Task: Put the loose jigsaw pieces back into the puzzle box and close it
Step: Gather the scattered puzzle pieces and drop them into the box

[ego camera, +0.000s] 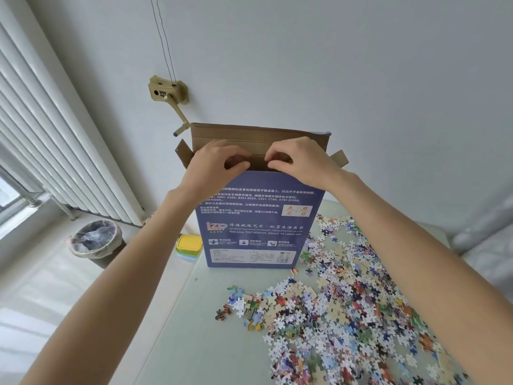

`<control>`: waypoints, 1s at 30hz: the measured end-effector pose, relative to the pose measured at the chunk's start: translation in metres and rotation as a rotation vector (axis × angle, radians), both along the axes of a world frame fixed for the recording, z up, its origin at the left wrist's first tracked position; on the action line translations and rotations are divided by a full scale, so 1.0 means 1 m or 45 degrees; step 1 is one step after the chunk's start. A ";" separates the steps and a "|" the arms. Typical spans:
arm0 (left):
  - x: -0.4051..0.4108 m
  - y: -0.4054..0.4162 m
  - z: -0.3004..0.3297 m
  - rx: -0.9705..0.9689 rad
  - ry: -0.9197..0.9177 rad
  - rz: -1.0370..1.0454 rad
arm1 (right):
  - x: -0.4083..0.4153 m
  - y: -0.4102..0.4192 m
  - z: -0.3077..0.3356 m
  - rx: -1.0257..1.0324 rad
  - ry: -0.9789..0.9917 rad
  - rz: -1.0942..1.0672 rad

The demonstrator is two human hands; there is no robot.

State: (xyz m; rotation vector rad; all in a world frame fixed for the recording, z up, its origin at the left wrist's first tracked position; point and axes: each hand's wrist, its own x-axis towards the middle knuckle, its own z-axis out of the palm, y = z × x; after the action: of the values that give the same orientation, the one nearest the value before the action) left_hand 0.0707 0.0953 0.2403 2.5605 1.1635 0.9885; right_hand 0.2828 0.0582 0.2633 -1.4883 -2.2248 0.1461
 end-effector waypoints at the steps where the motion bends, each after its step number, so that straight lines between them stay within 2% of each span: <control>1: 0.001 -0.003 0.001 0.042 -0.034 -0.008 | 0.000 -0.005 -0.001 0.033 0.012 -0.015; 4: 0.005 -0.021 0.003 0.346 -0.141 -0.012 | -0.001 -0.034 -0.004 0.281 0.072 -0.029; 6: 0.009 -0.043 -0.008 0.465 -0.213 -0.081 | 0.003 -0.064 -0.016 0.458 0.106 -0.034; 9: 0.012 -0.080 -0.055 0.346 -0.265 -0.202 | 0.009 -0.112 -0.062 0.445 0.119 -0.086; 13: 0.001 -0.119 -0.150 -0.119 -0.142 -0.119 | 0.016 -0.156 -0.150 0.037 0.099 -0.168; 15: -0.008 -0.130 -0.193 -0.407 0.055 0.024 | 0.018 -0.169 -0.194 -0.261 0.024 -0.235; 18: -0.022 -0.135 -0.239 -0.896 0.496 0.285 | 0.022 -0.179 -0.245 -0.629 -0.091 -0.340; 20: -0.027 -0.137 -0.258 -1.120 0.659 0.419 | 0.020 -0.181 -0.271 -0.835 -0.144 -0.435; 22: -0.027 -0.140 -0.272 -1.241 0.683 0.501 | 0.016 -0.177 -0.290 -0.980 -0.162 -0.531; 25: -0.020 -0.138 -0.288 -1.270 0.621 0.548 | 0.008 -0.160 -0.307 -1.106 -0.199 -0.601; 30: 0.015 -0.136 -0.290 -1.255 0.534 0.369 | 0.003 -0.133 -0.312 -1.178 -0.289 -0.473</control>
State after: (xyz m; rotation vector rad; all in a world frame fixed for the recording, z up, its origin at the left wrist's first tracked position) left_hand 0.0853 -0.0406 -0.0493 1.8227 1.6071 -0.1570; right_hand 0.2855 -0.0744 -0.0485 -2.4564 -2.0759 1.0370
